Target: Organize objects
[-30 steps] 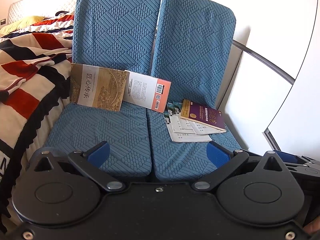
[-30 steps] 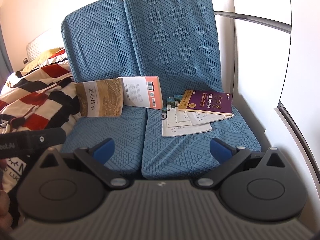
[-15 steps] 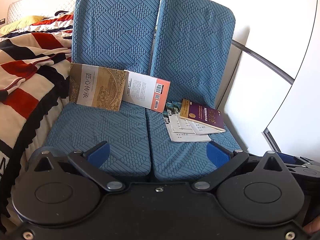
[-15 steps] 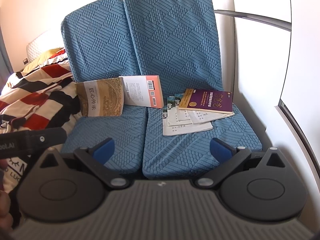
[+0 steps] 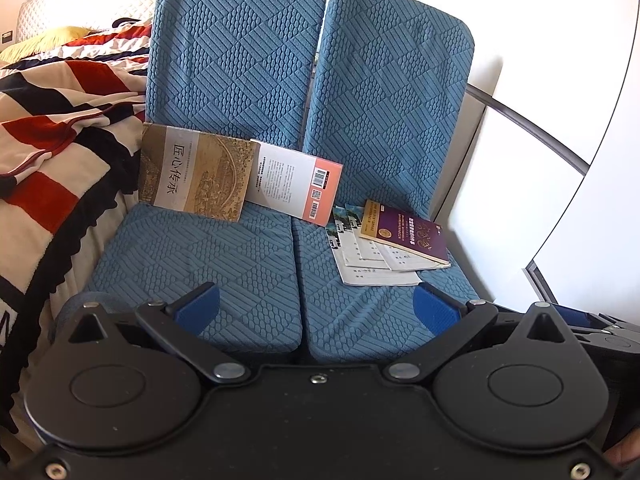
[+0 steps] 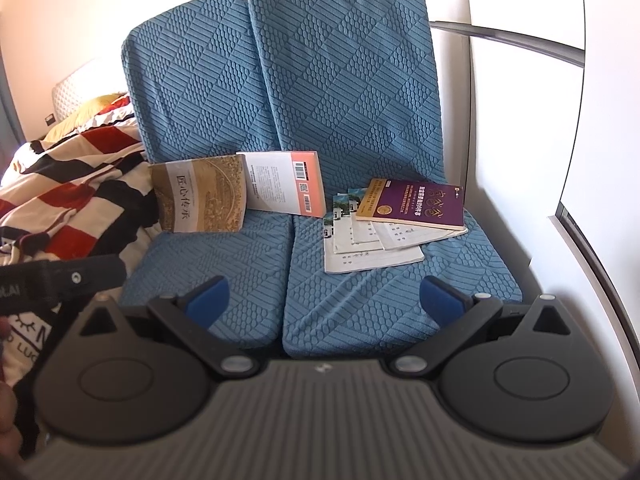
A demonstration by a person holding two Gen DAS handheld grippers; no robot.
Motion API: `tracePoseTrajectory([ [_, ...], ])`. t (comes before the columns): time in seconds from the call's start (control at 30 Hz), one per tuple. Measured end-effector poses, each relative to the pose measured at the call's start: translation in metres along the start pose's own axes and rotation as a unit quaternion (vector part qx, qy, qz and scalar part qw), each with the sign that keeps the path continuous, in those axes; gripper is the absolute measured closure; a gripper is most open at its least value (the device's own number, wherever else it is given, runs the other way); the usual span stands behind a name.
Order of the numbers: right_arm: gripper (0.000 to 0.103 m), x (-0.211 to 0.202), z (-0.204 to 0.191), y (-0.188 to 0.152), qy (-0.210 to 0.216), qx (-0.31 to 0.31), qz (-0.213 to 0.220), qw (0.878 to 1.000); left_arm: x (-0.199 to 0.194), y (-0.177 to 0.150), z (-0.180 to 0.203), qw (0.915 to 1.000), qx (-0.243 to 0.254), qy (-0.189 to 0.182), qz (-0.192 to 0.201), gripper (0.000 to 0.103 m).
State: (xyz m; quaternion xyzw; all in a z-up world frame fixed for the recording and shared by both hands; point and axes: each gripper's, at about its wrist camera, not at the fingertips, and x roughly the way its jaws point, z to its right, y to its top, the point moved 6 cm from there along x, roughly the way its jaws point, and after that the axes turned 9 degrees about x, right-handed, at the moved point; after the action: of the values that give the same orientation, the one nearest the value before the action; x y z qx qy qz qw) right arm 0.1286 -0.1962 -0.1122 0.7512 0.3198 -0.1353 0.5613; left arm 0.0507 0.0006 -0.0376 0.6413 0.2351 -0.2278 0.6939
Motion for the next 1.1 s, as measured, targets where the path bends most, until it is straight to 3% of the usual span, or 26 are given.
tracePoseTrajectory([
  [1.1,0.0,0.051,-0.03,0.016,0.019,-0.027,-0.024,0.999,0.033,0.016,-0.05,0.9989,-0.035,0.03,-0.007,0.0],
])
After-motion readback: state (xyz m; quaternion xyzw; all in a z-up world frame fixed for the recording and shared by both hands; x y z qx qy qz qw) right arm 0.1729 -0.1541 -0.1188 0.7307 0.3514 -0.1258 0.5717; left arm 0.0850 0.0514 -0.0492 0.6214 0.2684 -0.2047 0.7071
